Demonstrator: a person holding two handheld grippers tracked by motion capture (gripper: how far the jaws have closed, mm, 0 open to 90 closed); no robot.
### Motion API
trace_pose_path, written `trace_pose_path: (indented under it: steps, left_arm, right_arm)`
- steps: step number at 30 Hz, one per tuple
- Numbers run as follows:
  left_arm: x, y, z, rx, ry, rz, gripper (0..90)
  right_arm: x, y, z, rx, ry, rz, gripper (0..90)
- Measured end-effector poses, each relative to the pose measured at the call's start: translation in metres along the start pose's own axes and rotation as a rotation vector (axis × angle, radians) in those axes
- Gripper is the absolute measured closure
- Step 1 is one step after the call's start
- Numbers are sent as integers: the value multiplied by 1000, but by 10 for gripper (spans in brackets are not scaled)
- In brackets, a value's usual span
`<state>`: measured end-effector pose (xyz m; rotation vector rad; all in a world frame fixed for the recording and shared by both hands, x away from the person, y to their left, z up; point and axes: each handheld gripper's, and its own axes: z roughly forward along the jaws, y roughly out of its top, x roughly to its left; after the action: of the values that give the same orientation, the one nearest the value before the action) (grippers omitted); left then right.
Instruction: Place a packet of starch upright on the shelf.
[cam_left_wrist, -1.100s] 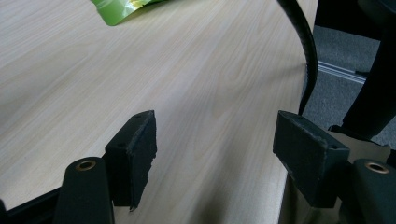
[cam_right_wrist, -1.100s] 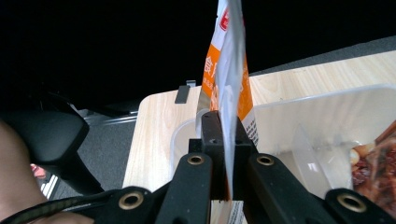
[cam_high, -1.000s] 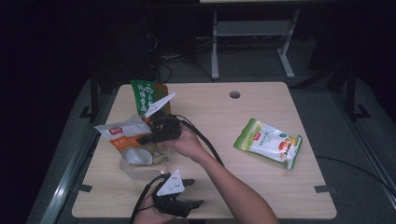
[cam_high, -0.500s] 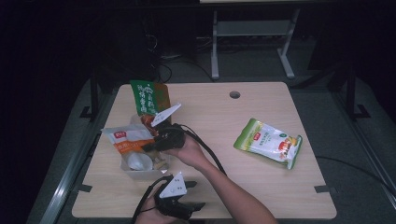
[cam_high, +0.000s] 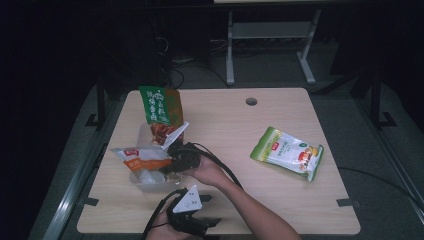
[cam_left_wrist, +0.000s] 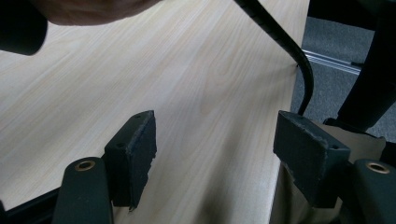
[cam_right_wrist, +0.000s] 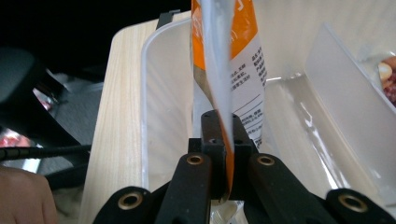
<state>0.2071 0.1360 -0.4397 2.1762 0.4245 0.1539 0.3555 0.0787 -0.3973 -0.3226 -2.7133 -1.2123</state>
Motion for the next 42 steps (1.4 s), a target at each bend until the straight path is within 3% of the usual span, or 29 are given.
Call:
trace_pose_path:
  steps: [2,5,10,16,29,33,42]
  left_arm:
    - [0,0,1,0,-2,2,298]
    - [0,0,2,1,-6,0,297]
    - [0,0,2,6,-4,0,293]
    - [0,-1,3,8,-2,-10,281]
    - [4,-1,5,15,7,-29,261]
    - [6,0,5,23,13,-20,257]
    - [10,0,5,15,23,-41,250]
  right_arm:
    - [-4,-3,-1,-5,6,32,897]
    - [-4,-7,1,13,14,27,896]
    - [-6,-10,0,-2,20,52,885]
    - [-3,-9,-12,-32,9,34,708]
    - [-3,-36,-68,-100,-50,68,562]
    - [-4,-51,-87,-96,-86,96,539]
    - [-7,-84,-123,-103,-162,167,507]
